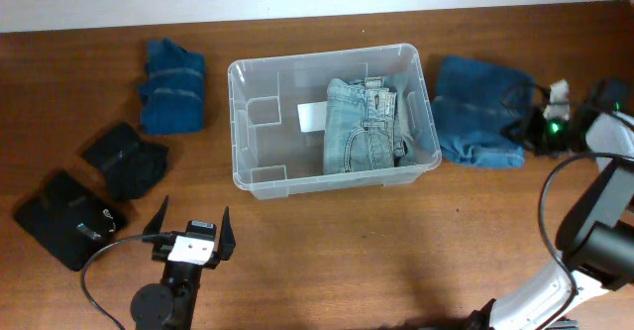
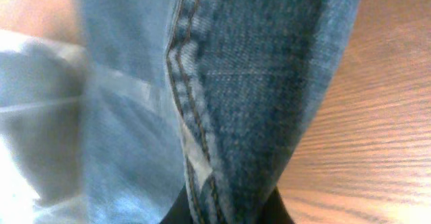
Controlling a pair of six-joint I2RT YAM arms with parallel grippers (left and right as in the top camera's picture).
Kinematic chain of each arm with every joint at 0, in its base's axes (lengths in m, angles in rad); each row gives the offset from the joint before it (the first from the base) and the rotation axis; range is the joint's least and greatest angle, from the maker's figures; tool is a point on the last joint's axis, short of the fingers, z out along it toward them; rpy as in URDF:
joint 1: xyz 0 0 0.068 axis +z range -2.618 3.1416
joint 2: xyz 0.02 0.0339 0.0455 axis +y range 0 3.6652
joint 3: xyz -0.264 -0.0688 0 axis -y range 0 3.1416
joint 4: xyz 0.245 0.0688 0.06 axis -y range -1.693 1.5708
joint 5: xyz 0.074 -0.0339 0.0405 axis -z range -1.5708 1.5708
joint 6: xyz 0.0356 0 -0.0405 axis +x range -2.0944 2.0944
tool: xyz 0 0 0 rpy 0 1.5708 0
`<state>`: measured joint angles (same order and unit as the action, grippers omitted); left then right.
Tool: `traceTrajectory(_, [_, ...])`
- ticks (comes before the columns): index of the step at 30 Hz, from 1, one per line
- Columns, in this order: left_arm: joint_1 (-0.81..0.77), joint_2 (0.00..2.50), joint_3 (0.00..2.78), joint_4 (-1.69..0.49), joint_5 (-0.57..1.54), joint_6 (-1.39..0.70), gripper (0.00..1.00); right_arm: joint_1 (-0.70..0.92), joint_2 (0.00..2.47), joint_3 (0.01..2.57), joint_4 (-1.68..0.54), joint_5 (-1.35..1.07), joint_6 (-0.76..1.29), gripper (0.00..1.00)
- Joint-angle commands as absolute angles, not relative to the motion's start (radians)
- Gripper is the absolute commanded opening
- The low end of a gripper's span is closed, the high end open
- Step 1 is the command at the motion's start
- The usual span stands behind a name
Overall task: Pack container
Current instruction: 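Move the right gripper back and grasp the darker blue jeans, then lay the dark jeans over the light jeans in the bin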
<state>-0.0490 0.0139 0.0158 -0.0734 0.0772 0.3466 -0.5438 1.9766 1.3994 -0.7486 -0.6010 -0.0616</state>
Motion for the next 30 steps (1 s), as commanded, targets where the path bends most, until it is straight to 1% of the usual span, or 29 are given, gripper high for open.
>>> traceTrajectory(1, [-0.043, 0.006, 0.009, -0.075, 0.074, 0.332, 0.99, -0.441, 1.83, 1.602, -0.838, -0.651, -0.067, 0.04])
traceTrajectory(5, [-0.043, 0.006, 0.009, -0.075, 0.074, 0.332, 1.0, -0.35, 1.766, 1.785, -0.947, -0.63, -0.067, 0.04])
traceTrajectory(9, [-0.043, 0.006, 0.009, -0.075, 0.074, 0.332, 0.99, -0.263, 1.718, 1.957, -1.035, -0.536, -0.067, 0.04])
traceTrajectory(16, [-0.043, 0.006, 0.009, -0.075, 0.074, 0.332, 0.99, -0.119, 1.683, 2.191, -1.176, -0.481, -0.065, 0.04])
traceTrajectory(19, [-0.043, 0.006, 0.009, -0.075, 0.074, 0.332, 0.99, -0.055, 1.681, 2.235, -1.221, -0.476, -0.014, 0.04])
traceTrajectory(22, [-0.043, 0.006, 0.009, -0.075, 0.074, 0.332, 0.99, 0.014, 1.682, 2.238, -1.262, -0.447, 0.087, 0.04])
traceTrajectory(26, [-0.043, 0.006, 0.009, -0.075, 0.074, 0.332, 0.99, 0.094, 1.691, 2.212, -1.284, -0.403, 0.239, 0.04])
traceTrajectory(30, [-0.043, 0.006, 0.009, -0.075, 0.074, 0.332, 0.99, 0.165, 1.701, 2.162, -1.282, -0.369, 0.337, 0.04])
